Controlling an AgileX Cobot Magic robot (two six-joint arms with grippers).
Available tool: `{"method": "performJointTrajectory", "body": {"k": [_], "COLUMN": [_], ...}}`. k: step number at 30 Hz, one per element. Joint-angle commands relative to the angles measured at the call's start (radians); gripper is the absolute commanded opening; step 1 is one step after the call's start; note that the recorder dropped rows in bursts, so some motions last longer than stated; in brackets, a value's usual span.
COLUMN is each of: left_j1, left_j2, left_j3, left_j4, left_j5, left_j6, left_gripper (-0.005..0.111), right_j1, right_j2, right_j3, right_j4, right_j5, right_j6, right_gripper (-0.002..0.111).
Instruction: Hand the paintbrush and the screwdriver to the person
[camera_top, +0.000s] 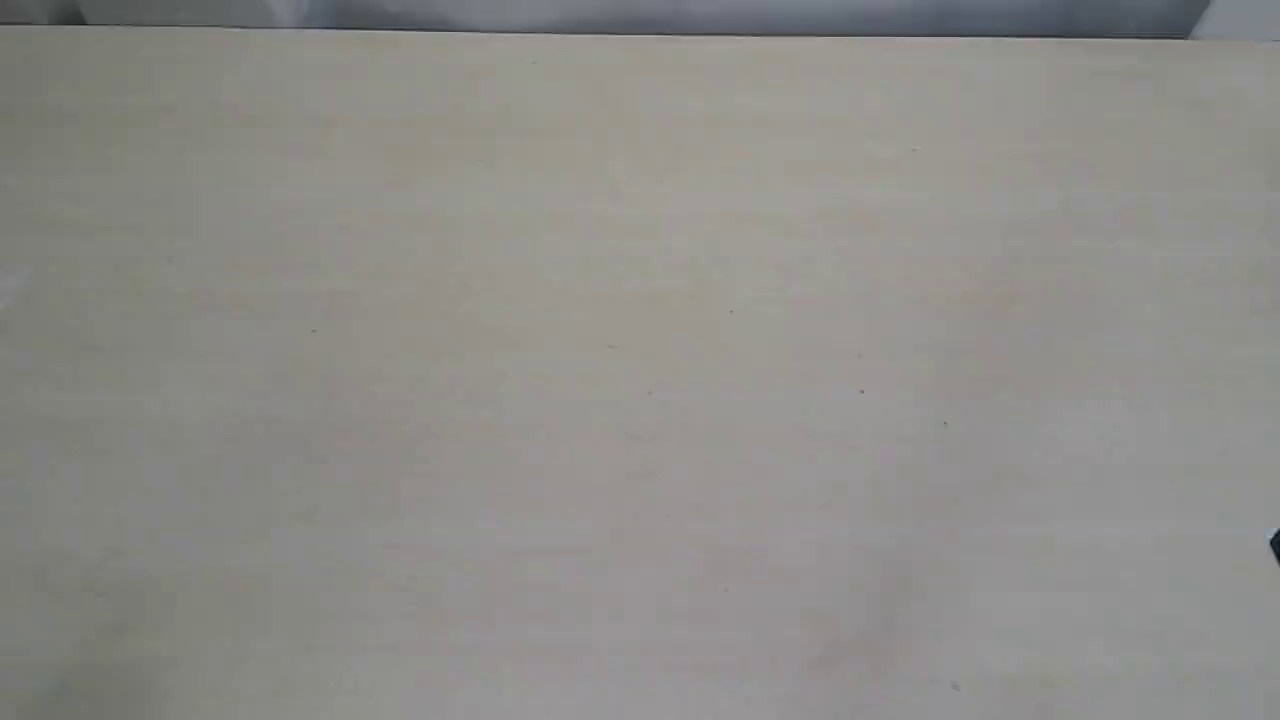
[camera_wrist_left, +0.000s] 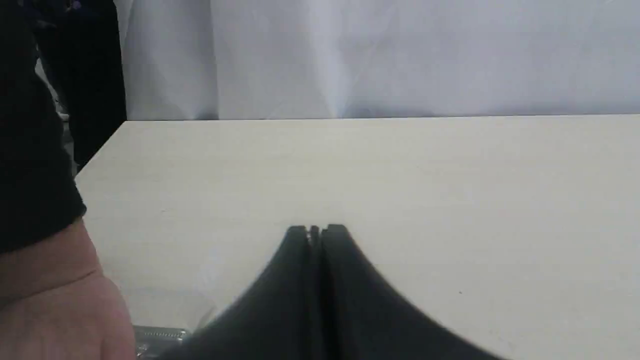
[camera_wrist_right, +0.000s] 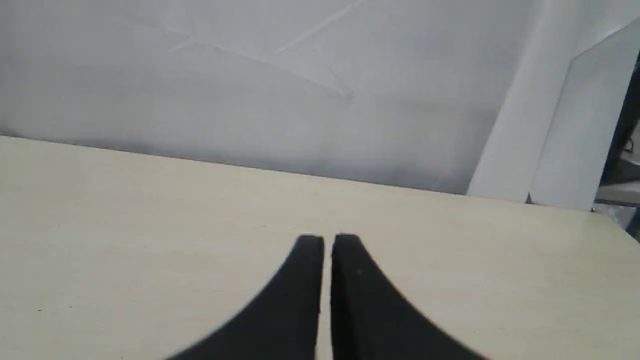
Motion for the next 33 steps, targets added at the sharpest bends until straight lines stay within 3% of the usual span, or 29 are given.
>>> {"method": "performJointTrajectory", "body": {"k": [1, 13, 25, 33], "left_j1": [-0.008, -0.008, -0.008, -0.008], "left_j2": [-0.002, -0.002, -0.002, -0.002], "left_j3": [0.002, 0.002, 0.002, 0.002], "left_j4": [-0.004, -0.002, -0.002, -0.002], "left_j5": [-0.005, -0.006, -0.006, -0.006], "left_j6": [-0.002, -0.002, -0.002, -0.002], "left_gripper": [0.000, 0.000, 0.000, 0.000], "right_j1": [-0.006, -0.006, -0.006, -0.006], "right_j2": [-0.007, -0.007, -0.009, -0.045], "right_j3": [0.004, 0.004, 0.004, 0.004], "right_j4": [0.011, 0.060, 0.083, 0.081], "right_j5": [0.018, 0.049, 0.267, 0.282], "right_j6": [-0.015, -0.087, -0.087, -0.092], "right_gripper": [0.005, 0.005, 0.005, 0.005]}}
